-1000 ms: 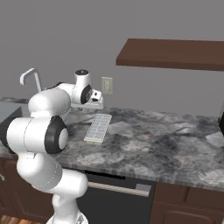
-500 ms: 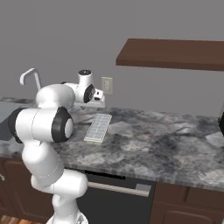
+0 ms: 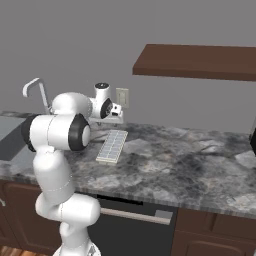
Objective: The ice cube tray has been filled with water. Take the tray and place it in the freezer to make ice. Close the freezer door after placing the tray.
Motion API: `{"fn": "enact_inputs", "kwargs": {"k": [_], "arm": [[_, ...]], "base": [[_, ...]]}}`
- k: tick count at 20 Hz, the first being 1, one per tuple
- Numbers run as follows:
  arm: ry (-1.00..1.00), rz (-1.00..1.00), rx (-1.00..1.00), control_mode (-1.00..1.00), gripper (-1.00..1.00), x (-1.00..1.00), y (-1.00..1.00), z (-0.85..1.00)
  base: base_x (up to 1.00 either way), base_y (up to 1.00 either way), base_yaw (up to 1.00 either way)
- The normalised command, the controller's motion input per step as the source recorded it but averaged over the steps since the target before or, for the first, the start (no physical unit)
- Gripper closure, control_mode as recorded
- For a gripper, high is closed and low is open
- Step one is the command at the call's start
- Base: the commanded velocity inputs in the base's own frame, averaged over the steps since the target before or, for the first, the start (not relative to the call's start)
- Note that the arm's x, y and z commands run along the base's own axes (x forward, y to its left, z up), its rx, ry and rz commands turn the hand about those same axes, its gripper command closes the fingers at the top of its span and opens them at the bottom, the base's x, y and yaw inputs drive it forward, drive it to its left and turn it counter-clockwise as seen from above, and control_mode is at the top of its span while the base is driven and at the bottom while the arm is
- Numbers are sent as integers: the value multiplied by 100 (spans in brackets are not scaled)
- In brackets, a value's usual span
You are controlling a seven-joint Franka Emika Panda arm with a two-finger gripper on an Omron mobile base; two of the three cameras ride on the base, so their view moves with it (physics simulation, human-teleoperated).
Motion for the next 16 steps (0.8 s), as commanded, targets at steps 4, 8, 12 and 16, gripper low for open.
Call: {"fn": "enact_inputs", "kwargs": {"k": [4,8,12,16], "arm": [[0,0,0,-100,-100,39,-1,-35],[0,0,0,-100,-100,44,0,-27],[0,0,0,-100,-100,42,0,-23],[0,0,0,-100,-100,42,0,-28]], "base": [[0,0,0],[0,0,0],[0,0,0],[0,0,0]]}}
